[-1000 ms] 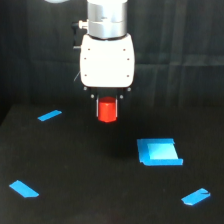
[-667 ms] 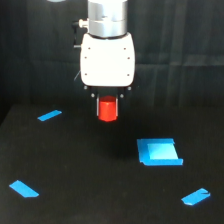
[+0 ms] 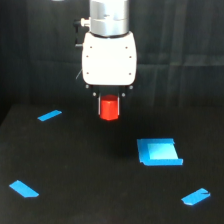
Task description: Pick up the red object from the table
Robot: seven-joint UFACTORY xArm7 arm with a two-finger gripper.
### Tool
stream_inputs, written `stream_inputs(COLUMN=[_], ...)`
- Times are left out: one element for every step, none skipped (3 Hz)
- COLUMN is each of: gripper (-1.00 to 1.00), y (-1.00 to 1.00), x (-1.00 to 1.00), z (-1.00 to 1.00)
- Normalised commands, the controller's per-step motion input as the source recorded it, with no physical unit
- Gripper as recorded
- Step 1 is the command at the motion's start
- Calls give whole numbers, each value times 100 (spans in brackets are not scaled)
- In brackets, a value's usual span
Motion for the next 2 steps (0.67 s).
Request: stream_inputs(gripper=[-100, -100], y=[-6, -3], x=[3, 14], z=[-3, 5])
